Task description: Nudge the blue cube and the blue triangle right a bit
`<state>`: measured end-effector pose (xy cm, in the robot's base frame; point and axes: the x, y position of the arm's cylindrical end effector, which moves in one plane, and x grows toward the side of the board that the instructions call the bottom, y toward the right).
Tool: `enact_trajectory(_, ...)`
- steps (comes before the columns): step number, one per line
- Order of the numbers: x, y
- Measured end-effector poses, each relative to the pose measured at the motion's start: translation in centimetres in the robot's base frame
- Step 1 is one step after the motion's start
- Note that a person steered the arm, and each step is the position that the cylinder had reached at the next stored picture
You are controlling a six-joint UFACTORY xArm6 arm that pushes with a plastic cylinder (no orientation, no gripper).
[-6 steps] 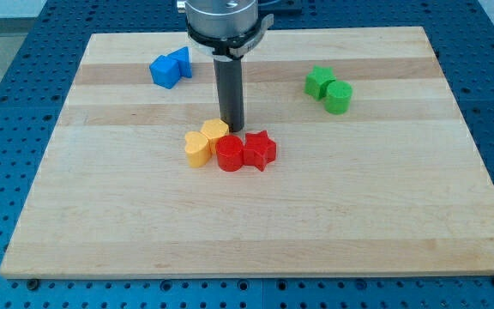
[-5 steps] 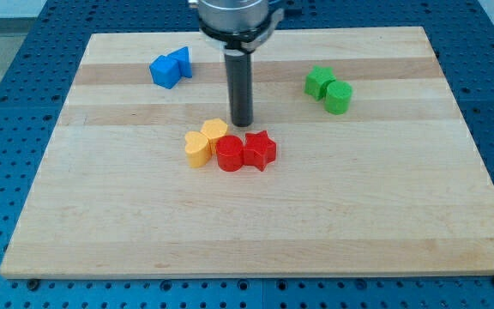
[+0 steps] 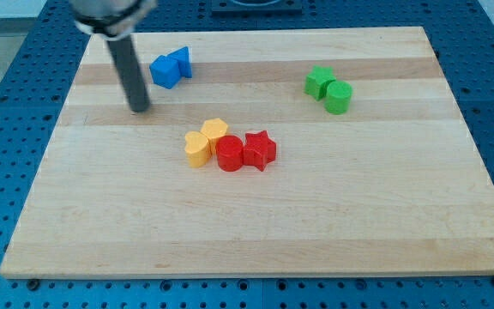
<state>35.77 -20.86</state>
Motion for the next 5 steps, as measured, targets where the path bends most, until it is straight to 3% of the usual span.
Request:
enact_trajectory(2,-9.3,-1.8)
enact_trajectory(4,-8.8,0.1)
enact_trajectory(5,-8.1,4.5)
